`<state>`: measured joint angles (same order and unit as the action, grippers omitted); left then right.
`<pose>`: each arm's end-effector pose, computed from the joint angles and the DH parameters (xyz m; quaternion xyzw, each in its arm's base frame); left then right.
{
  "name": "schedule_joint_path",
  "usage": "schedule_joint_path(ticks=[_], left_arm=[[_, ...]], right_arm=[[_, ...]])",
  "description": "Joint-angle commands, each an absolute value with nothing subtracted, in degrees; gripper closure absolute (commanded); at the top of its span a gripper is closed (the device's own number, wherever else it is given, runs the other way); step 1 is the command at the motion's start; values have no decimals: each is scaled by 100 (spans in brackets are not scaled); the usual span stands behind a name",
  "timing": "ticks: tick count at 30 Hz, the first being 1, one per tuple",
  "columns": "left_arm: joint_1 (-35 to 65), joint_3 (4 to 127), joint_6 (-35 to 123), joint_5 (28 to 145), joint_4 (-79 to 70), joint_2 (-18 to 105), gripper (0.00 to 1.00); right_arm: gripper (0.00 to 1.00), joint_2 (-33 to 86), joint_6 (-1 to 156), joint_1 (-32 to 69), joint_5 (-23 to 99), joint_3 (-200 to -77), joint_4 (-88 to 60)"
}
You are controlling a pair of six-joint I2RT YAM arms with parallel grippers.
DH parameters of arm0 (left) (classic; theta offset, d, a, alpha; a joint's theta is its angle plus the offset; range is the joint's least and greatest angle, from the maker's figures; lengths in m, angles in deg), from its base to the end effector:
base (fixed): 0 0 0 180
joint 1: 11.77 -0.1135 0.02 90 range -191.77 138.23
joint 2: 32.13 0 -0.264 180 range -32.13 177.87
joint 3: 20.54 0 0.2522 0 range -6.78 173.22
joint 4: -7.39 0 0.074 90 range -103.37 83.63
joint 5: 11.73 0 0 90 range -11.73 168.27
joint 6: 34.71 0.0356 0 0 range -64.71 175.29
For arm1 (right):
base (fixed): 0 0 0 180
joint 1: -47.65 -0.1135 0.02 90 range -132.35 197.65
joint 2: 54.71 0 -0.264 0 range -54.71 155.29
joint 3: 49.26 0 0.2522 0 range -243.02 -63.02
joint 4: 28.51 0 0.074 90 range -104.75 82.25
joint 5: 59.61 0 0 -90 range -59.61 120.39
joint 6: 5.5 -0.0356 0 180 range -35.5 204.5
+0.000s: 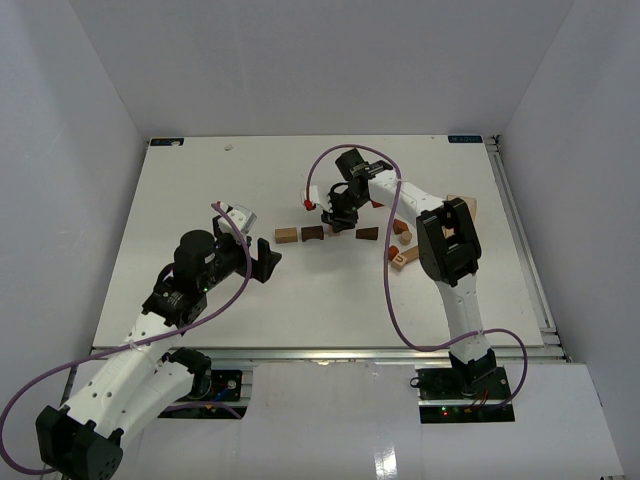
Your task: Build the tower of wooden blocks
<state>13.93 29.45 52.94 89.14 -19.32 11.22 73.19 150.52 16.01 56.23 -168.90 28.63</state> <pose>0.1601 -0.0845 0.2865 0.2182 0.7880 -0.2136 0.5347 0.3970 0.2629 0.1892 -0.7482 0.5910 0.1473 0.2629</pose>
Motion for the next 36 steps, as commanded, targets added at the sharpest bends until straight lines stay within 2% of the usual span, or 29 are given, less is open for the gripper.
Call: schedule_joint_path(ticks=[1,36], left_arm=[[1381,3031,5336,8838,-1939,1067,2],[1381,3031,5336,8837,-1938,1045,2]], right_arm=[[80,7245,15026,1557,5713,-16953,3025],[78,7137,14861,1535,5799,-16840,3100]])
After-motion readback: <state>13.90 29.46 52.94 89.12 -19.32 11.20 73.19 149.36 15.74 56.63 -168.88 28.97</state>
